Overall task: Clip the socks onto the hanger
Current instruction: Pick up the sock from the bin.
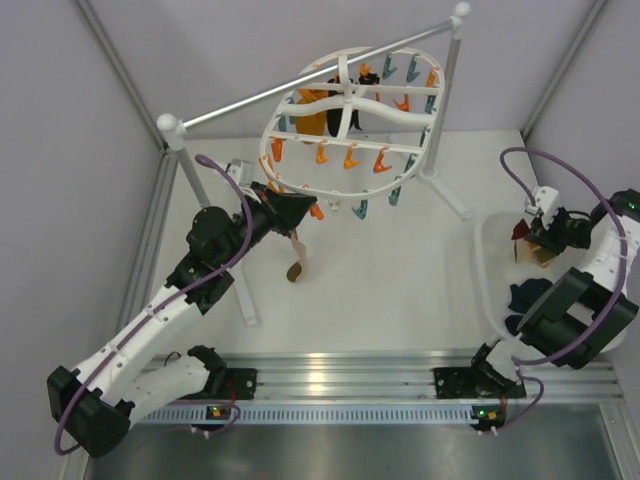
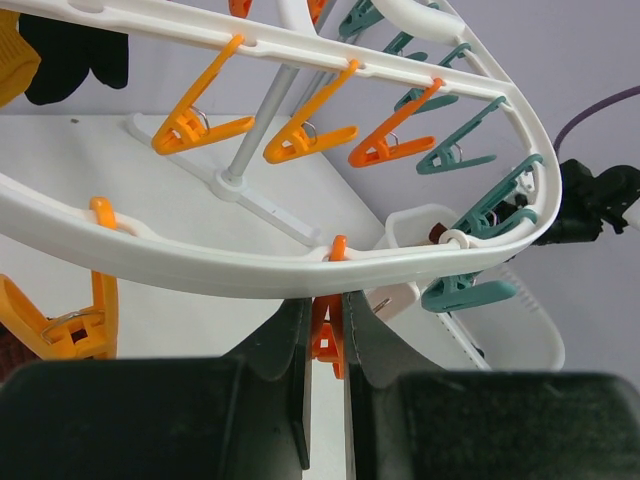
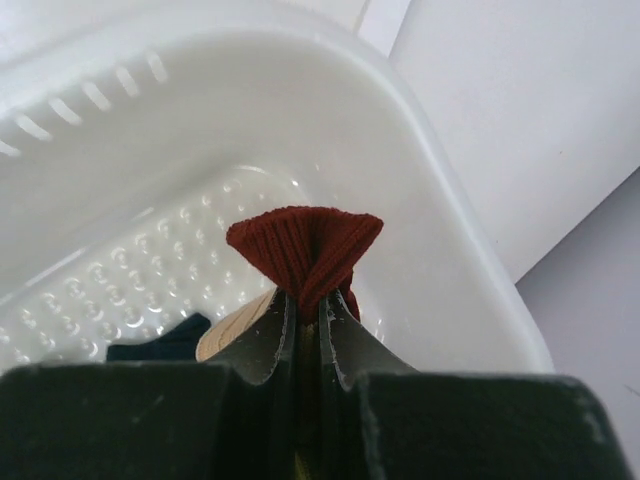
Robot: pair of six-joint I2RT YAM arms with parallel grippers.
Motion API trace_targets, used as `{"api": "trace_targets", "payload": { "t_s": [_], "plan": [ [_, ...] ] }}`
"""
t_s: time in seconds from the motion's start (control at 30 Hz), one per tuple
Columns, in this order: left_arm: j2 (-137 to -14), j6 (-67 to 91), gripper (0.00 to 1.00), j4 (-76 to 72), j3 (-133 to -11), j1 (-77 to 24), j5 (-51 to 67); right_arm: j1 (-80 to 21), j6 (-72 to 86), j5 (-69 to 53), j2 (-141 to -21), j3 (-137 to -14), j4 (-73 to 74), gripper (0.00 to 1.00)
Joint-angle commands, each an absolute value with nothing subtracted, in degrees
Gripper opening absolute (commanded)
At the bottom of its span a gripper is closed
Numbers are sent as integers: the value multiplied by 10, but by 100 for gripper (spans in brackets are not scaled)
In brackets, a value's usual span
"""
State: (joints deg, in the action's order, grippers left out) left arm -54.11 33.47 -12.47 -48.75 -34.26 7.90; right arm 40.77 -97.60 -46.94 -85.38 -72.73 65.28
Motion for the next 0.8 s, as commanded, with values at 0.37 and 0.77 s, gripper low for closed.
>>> {"api": "trace_targets", "payload": {
  "t_s": [0.37,0.77],
  "plan": [
    [-541,347,0,-126,-513,-340,91,370,-838,-764,-737,-851,855,0],
    [-549,361,0,-138,-520,-340,97,90,-107,-665,-454,-527,132,0]
  ]
}}
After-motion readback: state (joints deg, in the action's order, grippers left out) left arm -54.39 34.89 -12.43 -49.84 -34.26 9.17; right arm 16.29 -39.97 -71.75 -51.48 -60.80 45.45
